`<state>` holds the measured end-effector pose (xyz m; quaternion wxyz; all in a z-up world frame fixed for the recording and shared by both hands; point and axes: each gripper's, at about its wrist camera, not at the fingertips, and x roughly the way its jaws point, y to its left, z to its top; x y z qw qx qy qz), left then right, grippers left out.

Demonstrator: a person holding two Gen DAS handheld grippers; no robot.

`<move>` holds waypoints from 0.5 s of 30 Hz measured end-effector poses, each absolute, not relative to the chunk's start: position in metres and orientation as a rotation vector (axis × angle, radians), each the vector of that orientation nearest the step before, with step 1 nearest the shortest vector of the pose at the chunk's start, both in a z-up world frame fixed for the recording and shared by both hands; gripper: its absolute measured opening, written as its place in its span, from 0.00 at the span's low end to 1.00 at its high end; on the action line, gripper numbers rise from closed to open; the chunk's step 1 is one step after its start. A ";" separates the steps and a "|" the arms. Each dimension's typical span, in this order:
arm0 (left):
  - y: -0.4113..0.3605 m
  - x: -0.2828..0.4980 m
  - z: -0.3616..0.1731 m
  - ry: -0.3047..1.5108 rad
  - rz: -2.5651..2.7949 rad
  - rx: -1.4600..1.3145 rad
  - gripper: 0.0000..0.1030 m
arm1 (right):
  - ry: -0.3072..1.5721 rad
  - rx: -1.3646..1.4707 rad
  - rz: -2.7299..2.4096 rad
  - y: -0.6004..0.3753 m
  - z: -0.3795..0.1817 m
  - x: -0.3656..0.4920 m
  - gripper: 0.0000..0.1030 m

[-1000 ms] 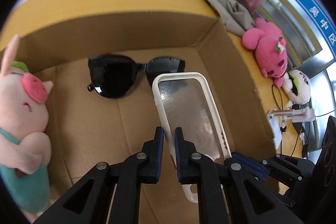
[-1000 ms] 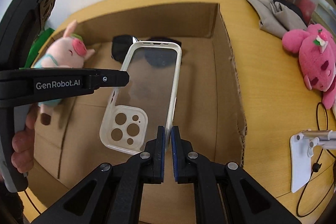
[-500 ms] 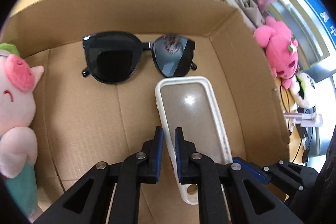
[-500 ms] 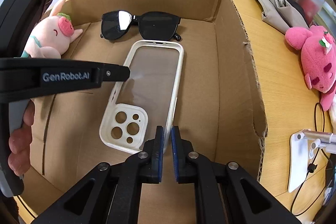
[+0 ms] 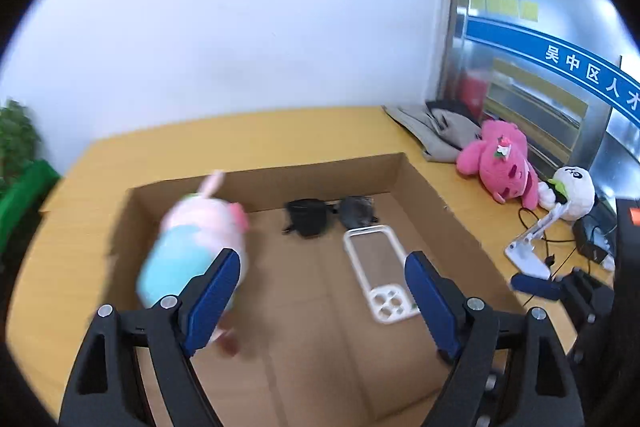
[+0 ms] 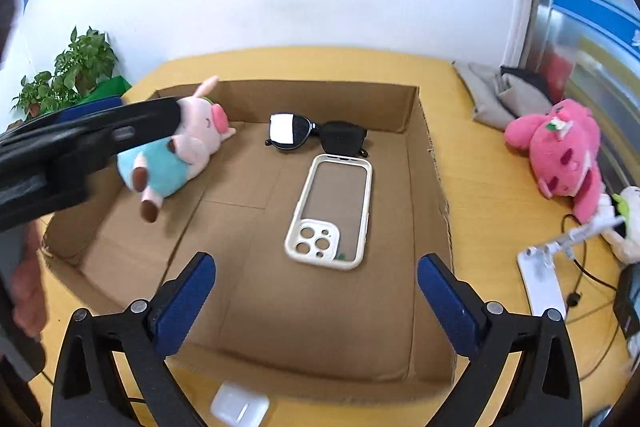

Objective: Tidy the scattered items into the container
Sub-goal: 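Lower the phone case into the box and open the right gripper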

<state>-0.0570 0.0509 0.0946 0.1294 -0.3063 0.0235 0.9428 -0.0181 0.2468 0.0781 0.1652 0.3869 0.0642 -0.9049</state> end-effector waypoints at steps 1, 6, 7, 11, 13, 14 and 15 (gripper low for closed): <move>0.045 -0.044 0.095 0.067 2.764 -0.886 0.82 | 0.192 1.087 -2.588 0.245 0.079 -0.010 0.99; 0.020 -0.002 0.090 0.042 2.828 -0.904 0.82 | 0.231 1.011 -2.626 0.237 0.087 0.021 0.99; 0.018 0.006 0.088 0.043 2.840 -0.908 0.82 | 0.232 1.002 -2.629 0.236 0.089 0.025 0.99; 0.009 0.032 0.088 0.028 2.865 -0.902 0.82 | 0.246 0.979 -2.637 0.233 0.095 0.038 0.99; 0.006 0.040 0.089 -0.006 2.871 -0.888 0.82 | 0.249 0.977 -2.638 0.233 0.096 0.042 0.99; 0.006 0.043 0.090 -0.016 2.867 -0.882 0.82 | 0.248 0.975 -2.641 0.234 0.097 0.044 0.99; 0.007 0.045 0.090 -0.018 2.866 -0.877 0.82 | 0.245 0.972 -2.644 0.235 0.097 0.046 0.99</move>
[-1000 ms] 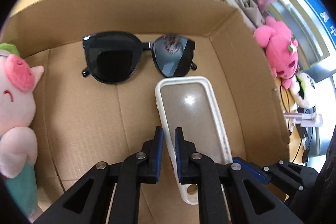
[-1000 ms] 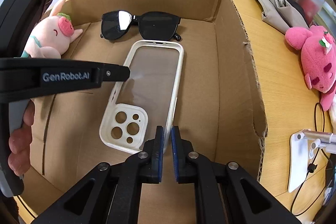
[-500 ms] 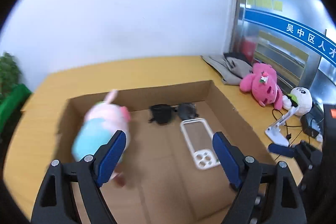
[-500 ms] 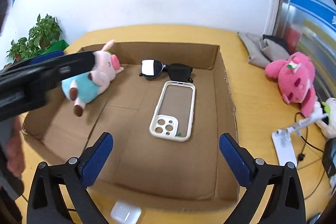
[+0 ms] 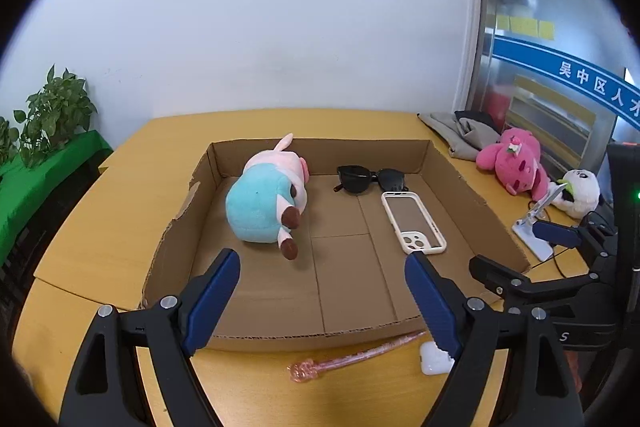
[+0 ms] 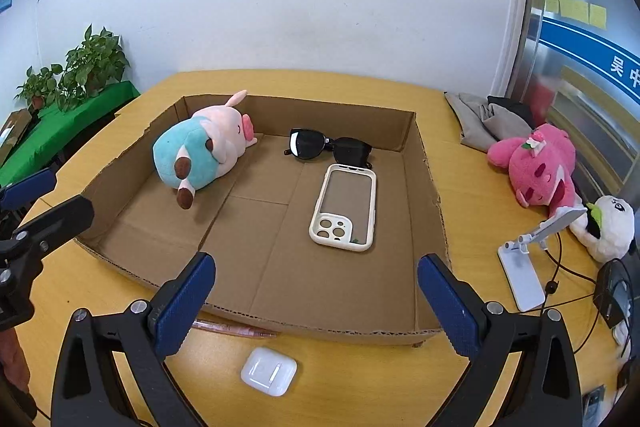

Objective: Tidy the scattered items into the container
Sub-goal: 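Lower the phone case into the box and open the right gripper, then move the right gripper down to the white earbud case on the table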

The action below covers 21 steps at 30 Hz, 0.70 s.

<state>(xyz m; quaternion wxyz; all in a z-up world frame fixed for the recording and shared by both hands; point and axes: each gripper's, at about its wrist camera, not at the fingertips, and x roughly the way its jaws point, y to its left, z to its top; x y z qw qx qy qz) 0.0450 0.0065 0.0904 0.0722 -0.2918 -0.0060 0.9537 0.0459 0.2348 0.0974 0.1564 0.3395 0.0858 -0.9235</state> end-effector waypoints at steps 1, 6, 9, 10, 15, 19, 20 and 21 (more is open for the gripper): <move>0.007 0.047 0.091 -0.014 2.869 -0.874 0.82 | 0.244 0.971 -2.645 0.236 0.097 0.048 0.99; 0.011 0.052 0.087 -0.026 2.859 -0.889 0.82 | 0.247 0.983 -2.647 0.241 0.096 0.056 0.99; 0.015 0.052 0.082 -0.019 2.850 -0.905 0.82 | 0.247 0.987 -2.651 0.244 0.095 0.059 0.99; 0.017 0.052 0.080 -0.023 2.843 -0.911 0.82 | 0.247 0.987 -2.653 0.245 0.095 0.059 0.99; 0.022 0.052 0.077 -0.022 2.854 -0.922 0.82 | 0.250 0.990 -2.654 0.248 0.094 0.061 0.99; 0.024 0.052 0.072 -0.030 2.832 -0.943 0.82 | 0.246 0.997 -2.650 0.250 0.091 0.062 0.99; 0.024 0.052 0.070 -0.030 2.827 -0.951 0.82 | 0.244 1.001 -2.647 0.251 0.090 0.061 0.99; 0.025 0.052 0.068 -0.033 2.819 -0.960 0.82 | 0.243 1.005 -2.646 0.253 0.089 0.060 0.99</move>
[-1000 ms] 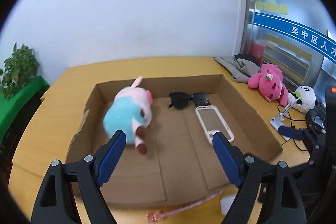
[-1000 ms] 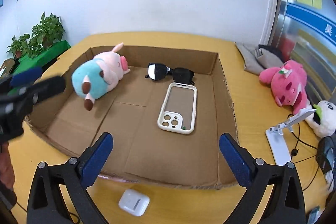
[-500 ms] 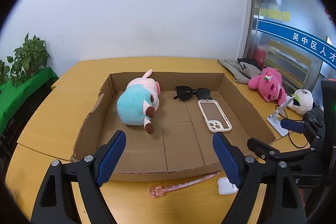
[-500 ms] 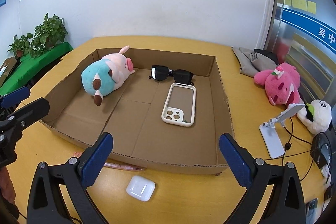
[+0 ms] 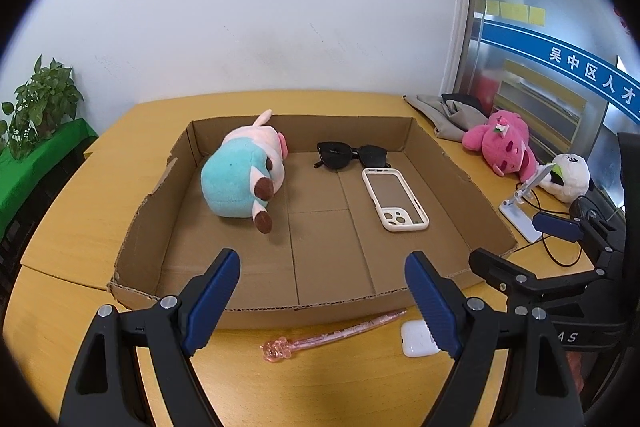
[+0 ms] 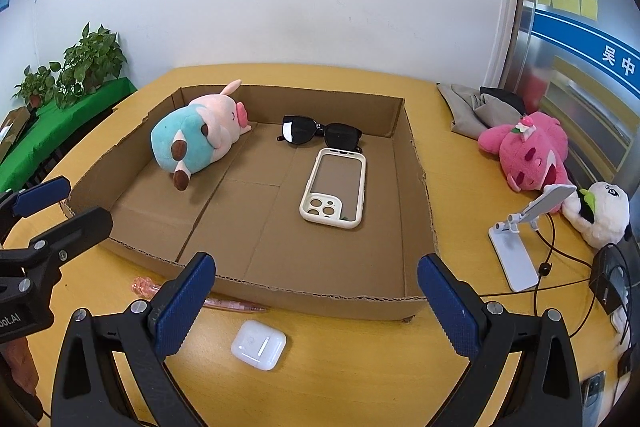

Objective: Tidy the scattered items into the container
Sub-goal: 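Move the right gripper down to the white earbud case on the table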

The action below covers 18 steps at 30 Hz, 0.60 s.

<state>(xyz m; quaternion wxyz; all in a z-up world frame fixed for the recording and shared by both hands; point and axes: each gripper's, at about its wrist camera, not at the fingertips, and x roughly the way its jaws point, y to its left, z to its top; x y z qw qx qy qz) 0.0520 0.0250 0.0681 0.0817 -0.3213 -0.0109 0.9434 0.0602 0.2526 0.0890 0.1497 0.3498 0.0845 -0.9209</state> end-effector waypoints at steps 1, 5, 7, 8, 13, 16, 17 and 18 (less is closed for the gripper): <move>0.026 0.052 0.066 -0.040 2.807 -0.972 0.82 | 0.239 1.011 -2.646 0.254 0.088 0.060 0.99; 0.027 0.053 0.052 -0.050 2.744 -1.021 0.82 | 0.211 1.046 -2.620 0.265 0.076 0.058 0.99; 0.027 0.054 0.041 -0.060 2.695 -1.057 0.82 | 0.216 1.051 -2.585 0.270 0.067 0.062 0.99; 0.026 0.054 0.036 -0.070 2.672 -1.074 0.82 | 0.220 1.053 -2.560 0.273 0.060 0.065 0.99; 0.026 0.048 0.015 -0.160 2.543 -1.158 0.82 | 0.337 1.104 -2.409 0.269 0.019 0.082 0.99; 0.030 0.043 0.007 -0.198 2.469 -1.192 0.82 | 0.352 1.121 -2.347 0.260 0.002 0.087 0.99; 0.033 0.043 0.005 -0.202 2.443 -1.198 0.82 | 0.351 1.126 -2.339 0.257 -0.002 0.087 0.99; 0.035 0.042 0.002 -0.205 2.412 -1.206 0.82 | 0.350 1.129 -2.334 0.254 -0.006 0.085 0.98</move>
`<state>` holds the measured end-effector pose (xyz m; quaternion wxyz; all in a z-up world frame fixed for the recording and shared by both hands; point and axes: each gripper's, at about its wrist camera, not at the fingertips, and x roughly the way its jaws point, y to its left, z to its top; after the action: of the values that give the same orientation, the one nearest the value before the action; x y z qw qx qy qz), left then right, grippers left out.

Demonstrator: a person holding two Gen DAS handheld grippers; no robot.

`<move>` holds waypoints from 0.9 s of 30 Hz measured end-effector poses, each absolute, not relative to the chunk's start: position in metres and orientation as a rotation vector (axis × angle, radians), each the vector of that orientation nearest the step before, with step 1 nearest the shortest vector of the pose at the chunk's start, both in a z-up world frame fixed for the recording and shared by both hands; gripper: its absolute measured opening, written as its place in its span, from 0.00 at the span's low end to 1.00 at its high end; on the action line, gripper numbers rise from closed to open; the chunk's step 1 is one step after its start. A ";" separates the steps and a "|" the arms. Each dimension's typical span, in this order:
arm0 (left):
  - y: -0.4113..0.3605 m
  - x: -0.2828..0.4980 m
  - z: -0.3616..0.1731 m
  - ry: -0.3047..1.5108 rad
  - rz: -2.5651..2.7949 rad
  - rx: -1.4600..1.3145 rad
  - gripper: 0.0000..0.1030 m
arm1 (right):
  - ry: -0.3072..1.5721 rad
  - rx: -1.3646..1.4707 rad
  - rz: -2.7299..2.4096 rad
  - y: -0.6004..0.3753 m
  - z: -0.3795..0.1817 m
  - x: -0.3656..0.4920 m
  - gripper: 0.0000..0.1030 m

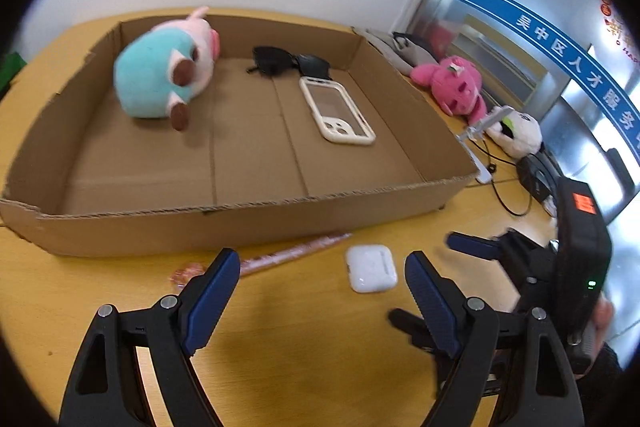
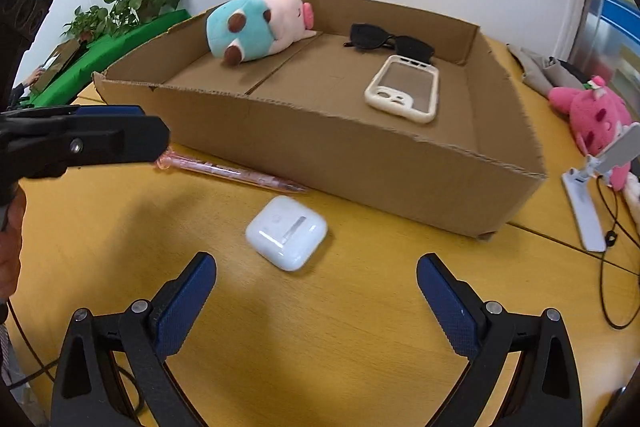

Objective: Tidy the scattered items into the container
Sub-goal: 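Move the right gripper down to the white earbud case on the table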

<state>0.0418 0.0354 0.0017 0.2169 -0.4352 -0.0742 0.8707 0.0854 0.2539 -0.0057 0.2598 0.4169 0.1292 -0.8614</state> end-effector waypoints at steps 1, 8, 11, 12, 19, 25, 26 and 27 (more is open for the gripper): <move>0.039 0.041 -0.002 -0.209 2.379 -1.217 0.82 | 0.349 1.133 -2.329 0.251 -0.009 0.084 0.97; 0.056 0.031 -0.021 -0.198 2.201 -1.271 0.82 | 0.362 1.144 -2.309 0.235 -0.028 0.077 0.78; 0.062 0.020 -0.030 -0.212 2.106 -1.293 0.81 | 0.351 1.135 -2.313 0.233 -0.032 0.076 0.75; 0.063 0.016 -0.032 -0.220 2.077 -1.297 0.81 | 0.345 1.135 -2.317 0.234 -0.032 0.075 0.73; 0.081 0.004 -0.049 -0.216 1.893 -1.333 0.77 | 0.321 1.106 -2.328 0.240 -0.032 0.075 0.61; 0.088 0.000 -0.060 -0.262 1.856 -1.362 0.55 | 0.349 1.084 -2.309 0.237 -0.030 0.083 0.50; 0.088 -0.001 -0.060 -0.271 1.854 -1.362 0.54 | 0.366 1.083 -2.313 0.236 -0.030 0.084 0.50; 0.087 -0.002 -0.061 -0.281 1.853 -1.365 0.51 | 0.364 1.085 -2.313 0.235 -0.030 0.084 0.50</move>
<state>-0.0016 0.0867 -0.0610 0.4001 -0.5396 -0.1109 0.7324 0.0837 0.2354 -0.0297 0.2767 0.4041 0.1355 -0.8612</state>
